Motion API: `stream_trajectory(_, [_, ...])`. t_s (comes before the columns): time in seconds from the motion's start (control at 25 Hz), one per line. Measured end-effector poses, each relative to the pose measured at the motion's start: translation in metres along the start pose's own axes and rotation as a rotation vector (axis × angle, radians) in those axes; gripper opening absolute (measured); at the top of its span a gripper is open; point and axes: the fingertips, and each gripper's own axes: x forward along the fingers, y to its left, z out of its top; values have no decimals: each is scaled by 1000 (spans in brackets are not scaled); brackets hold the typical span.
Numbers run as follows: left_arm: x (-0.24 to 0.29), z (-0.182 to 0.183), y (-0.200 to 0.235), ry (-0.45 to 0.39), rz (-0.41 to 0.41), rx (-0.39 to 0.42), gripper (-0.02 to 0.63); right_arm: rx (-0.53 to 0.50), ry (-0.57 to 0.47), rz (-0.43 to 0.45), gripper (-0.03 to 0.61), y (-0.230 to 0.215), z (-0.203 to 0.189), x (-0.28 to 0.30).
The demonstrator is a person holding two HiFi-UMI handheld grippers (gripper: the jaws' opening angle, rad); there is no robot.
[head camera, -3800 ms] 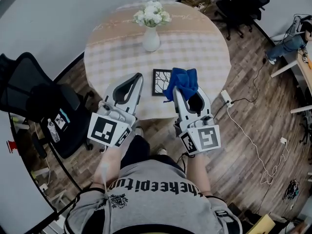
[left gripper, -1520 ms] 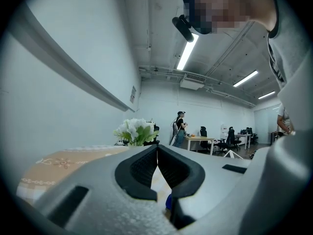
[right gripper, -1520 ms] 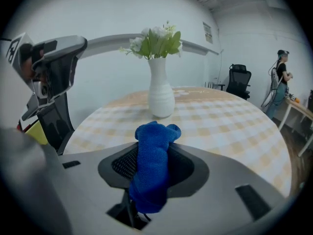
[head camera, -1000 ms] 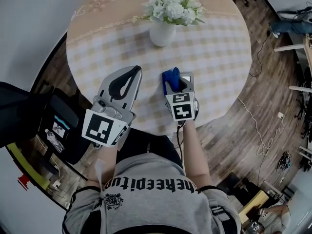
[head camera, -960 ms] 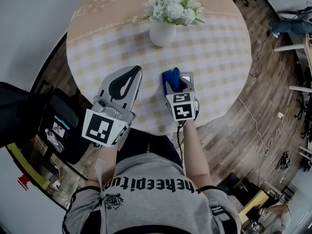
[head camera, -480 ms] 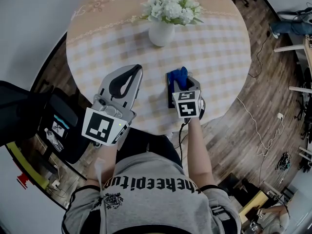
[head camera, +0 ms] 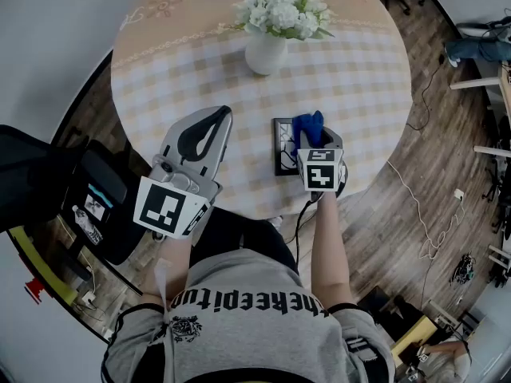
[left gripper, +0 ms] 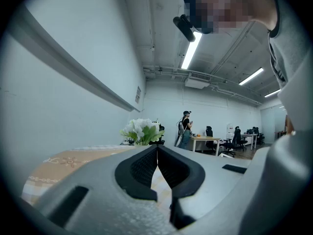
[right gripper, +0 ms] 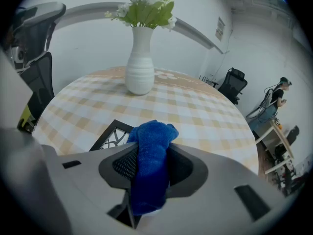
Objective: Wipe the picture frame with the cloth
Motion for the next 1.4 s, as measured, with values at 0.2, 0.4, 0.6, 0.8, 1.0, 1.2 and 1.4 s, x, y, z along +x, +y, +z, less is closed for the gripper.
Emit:
stream_trajectory(0.2, [-2, 2, -5, -3, 4, 0, 17, 3, -8, 5, 143, 2, -3, -3])
stream_trajectory(0.4, [-2, 3, -13, -4, 3, 4, 17, 43, -4, 38, 143, 6, -13, -10])
stream_trajectory(0.6, [-3, 5, -25, -7, -3, 8, 17, 67, -5, 67, 143, 11, -26, -20])
stream_trajectory(0.8, [-6, 6, -34, -9, -3, 10, 17, 83, -12, 89, 143, 14, -41, -29])
stream_trajectory(1.0, [-10, 5, -39, -10, 2, 11, 17, 138, -33, 112, 142, 16, -42, -28])
stream_trajectory(1.2, [-16, 5, -36, -12, 15, 12, 15, 143, -36, 105, 141, 22, -39, -25])
stream_trajectory(1.4, [-21, 6, -32, -13, 26, 10, 16, 127, -35, 140, 141, 42, -31, -22])
